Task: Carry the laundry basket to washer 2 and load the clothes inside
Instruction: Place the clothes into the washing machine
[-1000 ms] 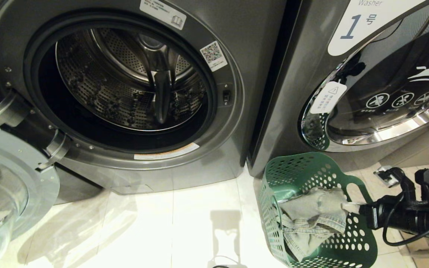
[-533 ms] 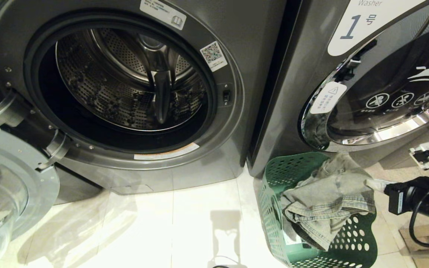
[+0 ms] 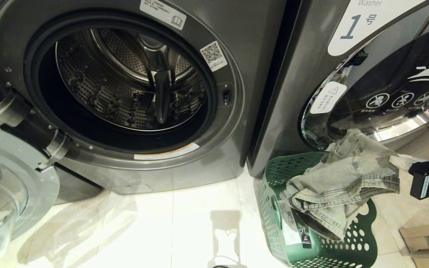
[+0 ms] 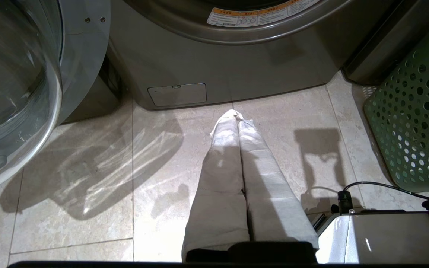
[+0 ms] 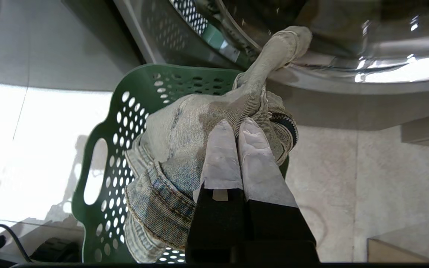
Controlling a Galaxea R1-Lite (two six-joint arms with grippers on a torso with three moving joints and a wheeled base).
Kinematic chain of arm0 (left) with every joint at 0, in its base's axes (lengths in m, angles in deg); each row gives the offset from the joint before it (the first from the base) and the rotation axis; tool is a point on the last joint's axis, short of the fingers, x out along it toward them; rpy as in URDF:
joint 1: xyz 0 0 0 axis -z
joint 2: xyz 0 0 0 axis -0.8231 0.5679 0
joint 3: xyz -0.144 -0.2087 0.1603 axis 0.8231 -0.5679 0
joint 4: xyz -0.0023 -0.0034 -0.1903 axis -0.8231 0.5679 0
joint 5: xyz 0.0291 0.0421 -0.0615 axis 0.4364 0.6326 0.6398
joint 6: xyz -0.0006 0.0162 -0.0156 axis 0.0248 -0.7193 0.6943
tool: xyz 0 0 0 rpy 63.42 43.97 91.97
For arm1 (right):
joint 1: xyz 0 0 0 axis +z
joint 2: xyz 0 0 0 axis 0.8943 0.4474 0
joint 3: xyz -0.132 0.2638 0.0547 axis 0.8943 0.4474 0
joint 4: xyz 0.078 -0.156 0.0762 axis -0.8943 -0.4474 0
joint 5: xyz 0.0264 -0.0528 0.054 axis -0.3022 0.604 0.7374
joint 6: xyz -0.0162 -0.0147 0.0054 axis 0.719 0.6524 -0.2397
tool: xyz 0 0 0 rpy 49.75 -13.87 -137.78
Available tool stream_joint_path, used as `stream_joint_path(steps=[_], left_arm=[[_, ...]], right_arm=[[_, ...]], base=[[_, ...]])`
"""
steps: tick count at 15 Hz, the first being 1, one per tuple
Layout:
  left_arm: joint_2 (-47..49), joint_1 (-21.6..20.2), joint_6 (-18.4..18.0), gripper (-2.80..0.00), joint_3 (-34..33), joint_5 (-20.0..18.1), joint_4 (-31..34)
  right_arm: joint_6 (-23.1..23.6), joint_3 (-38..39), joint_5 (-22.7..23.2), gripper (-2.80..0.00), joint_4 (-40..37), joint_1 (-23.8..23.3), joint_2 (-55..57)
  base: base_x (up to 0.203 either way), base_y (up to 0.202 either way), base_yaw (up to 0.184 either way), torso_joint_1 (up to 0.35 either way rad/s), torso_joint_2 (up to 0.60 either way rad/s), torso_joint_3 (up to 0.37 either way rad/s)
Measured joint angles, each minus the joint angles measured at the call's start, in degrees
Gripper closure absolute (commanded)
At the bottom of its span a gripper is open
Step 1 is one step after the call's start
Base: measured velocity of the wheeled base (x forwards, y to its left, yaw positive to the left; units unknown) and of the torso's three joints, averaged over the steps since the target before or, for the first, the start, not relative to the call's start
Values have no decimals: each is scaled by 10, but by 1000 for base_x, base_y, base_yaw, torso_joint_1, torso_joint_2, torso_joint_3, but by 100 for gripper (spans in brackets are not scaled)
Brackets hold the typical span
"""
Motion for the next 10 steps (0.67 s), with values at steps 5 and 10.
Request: stream_joint_path(steps=[5,10], left_arm=[[0,0,0,0,0,0,0],[0,0,0,0,0,0,0]], right_arm=[[-2,-64,-2,0,-150,18,-58],[-4,-82,-6,0,-238,24,-105]], base=[[0,0,0,0,0,0],[0,0,0,0,0,0]])
